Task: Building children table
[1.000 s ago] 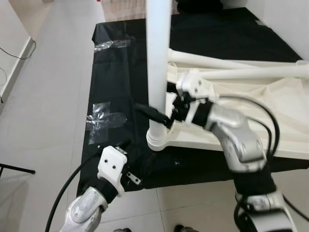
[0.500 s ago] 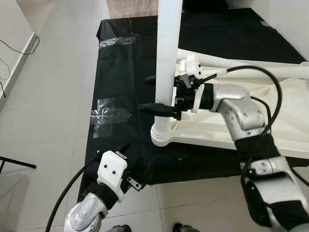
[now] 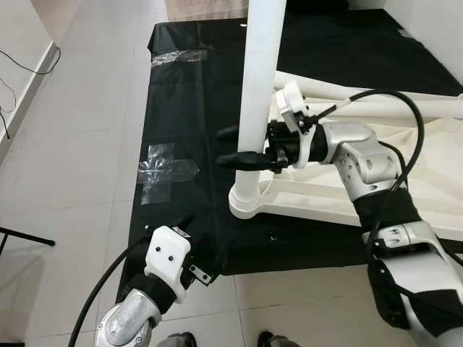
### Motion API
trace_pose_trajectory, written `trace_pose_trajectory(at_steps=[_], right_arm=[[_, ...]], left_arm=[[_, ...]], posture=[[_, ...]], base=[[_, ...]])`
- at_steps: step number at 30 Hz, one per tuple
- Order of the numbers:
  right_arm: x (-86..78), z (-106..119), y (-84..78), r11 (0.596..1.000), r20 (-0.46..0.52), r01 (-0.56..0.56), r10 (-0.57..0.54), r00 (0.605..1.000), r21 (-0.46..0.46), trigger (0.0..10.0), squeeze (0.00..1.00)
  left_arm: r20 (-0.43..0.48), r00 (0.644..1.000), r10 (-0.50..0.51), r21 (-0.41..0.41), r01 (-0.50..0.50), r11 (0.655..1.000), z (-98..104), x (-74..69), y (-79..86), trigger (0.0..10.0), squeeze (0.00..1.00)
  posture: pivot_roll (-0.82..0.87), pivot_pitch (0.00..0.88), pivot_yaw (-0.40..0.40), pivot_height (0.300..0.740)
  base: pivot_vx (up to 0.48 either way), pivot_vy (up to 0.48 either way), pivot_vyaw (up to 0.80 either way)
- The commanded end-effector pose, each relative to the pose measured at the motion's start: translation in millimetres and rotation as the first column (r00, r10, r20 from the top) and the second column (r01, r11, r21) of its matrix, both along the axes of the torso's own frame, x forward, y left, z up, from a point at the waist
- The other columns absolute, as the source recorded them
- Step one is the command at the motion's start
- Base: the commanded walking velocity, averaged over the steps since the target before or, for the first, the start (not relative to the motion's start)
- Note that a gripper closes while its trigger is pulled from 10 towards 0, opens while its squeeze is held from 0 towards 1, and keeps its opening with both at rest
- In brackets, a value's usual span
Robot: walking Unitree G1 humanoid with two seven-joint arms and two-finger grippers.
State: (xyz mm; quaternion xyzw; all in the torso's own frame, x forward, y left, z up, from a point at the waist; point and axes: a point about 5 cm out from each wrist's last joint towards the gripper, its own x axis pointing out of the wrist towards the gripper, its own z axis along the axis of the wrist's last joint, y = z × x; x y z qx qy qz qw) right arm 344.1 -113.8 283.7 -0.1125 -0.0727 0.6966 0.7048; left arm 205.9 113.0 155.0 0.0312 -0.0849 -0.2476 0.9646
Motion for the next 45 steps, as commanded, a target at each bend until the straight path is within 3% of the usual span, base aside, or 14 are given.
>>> trace_pose_trajectory(at_steps=[1,5,8,15,16,17,20,22,23,24,31,32,44,45], right_arm=[[-4.9,-14.2,-4.8,1.000,-0.039,0.014,-0.015,0.999,-0.021,0.0,0.00],[-19.2,-46.6,1.1,0.960,-0.093,0.281,-0.280,0.956,0.002,0.0,0.00],[-53.3,-101.7,26.8,0.699,-0.174,0.712,-0.712,0.681,-0.072,0.0,0.00],[-73.3,-112.6,34.4,0.551,-0.186,0.830,-0.828,0.529,-0.092,0.0,0.00],[-63.7,-106.8,34.4,0.551,-0.189,0.832,-0.825,0.532,-0.067,0.0,0.00],[-50.4,-98.2,33.3,0.551,-0.183,0.834,-0.824,0.536,-0.035,7.0,0.00],[-41.7,-91.8,32.4,0.549,-0.180,0.836,-0.823,0.538,-0.013,7.0,0.00],[-32.6,-75.0,34.1,0.610,-0.193,0.791,-0.771,0.607,0.052,10.0,0.00],[-32.3,-66.4,35.3,0.672,-0.194,0.735,-0.713,0.674,0.086,10.0,1.00],[-34.5,-56.5,36.9,0.768,-0.186,0.629,-0.605,0.774,0.120,10.0,1.00],[-37.7,-44.1,22.8,0.909,-0.027,0.415,-0.414,0.910,0.049,10.0,0.92],[-35.3,-41.3,18.7,0.935,-0.010,0.353,-0.353,0.935,0.018,10.0,0.00],[-7.8,-18.3,6.8,0.992,-0.040,0.117,-0.119,0.992,-0.045,10.0,0.00],[-7.0,-16.0,6.5,0.994,-0.042,0.100,-0.102,0.994,-0.046,2.4,0.00]], left_arm=[[-0.014,1.000,-0.004,0.003,0.004,1.000,-1.8,-2.3,-0.7,10.0,0.00],[-0.013,1.000,-0.001,-0.003,0.001,1.000,-1.8,-2.2,-0.5,10.0,0.00],[-0.011,1.000,0.006,-0.004,-0.006,1.000,-0.5,-0.6,3.2,10.0,0.00],[-0.011,1.000,-0.008,-0.001,0.008,1.000,-0.9,4.3,4.0,10.0,0.00],[-0.013,1.000,-0.013,-0.002,0.013,1.000,-1.8,6.1,3.3,10.0,0.00],[-0.014,1.000,-0.017,-0.002,0.017,1.000,-2.3,8.0,2.8,10.0,0.00],[-0.014,1.000,-0.019,-0.002,0.019,1.000,-2.7,9.1,2.4,10.0,0.00],[-0.011,1.000,-0.007,-0.002,0.007,1.000,-2.7,9.8,2.8,10.0,0.00],[-0.008,1.000,0.001,-0.002,-0.001,1.000,-2.6,10.0,3.0,10.0,0.00],[-0.005,1.000,0.009,-0.002,-0.009,1.000,-2.5,10.2,3.1,10.0,0.00],[-0.008,1.000,-0.005,-0.004,0.005,1.000,-2.5,8.1,1.2,10.0,0.00],[-0.010,1.000,-0.008,-0.004,0.008,1.000,-2.6,7.5,0.9,10.0,0.00],[-0.009,1.000,-0.005,0.000,0.005,1.000,-1.0,-2.4,0.0,10.0,0.00],[-0.010,1.000,-0.004,0.002,0.004,1.000,-1.0,-3.7,0.5,10.0,0.00]], posture=[[0.06,0.242,-0.031,0.740],[0.05,0.244,-0.045,0.740],[0.02,0.260,-0.025,0.740],[0.00,0.232,0.000,0.740],[0.00,0.226,-0.002,0.740],[0.01,0.216,-0.009,0.740],[0.01,0.216,-0.009,0.740],[0.02,0.214,-0.022,0.740],[0.02,0.212,-0.024,0.740],[0.02,0.212,-0.024,0.740],[0.04,0.214,-0.028,0.740],[0.04,0.216,-0.028,0.740],[0.08,0.257,-0.034,0.740],[0.09,0.264,-0.029,0.740]], base=[[0.000,0.000,0.00],[0.000,0.000,0.00],[0.000,0.000,0.00],[0.000,0.000,0.00],[0.000,0.000,0.00],[0.000,0.000,0.00],[0.000,0.000,0.00],[0.000,0.000,0.00],[0.000,0.000,0.00],[0.000,0.000,0.00],[0.000,0.000,0.00],[0.000,0.000,0.00],[0.000,0.000,0.00],[0.000,0.000,0.00]])
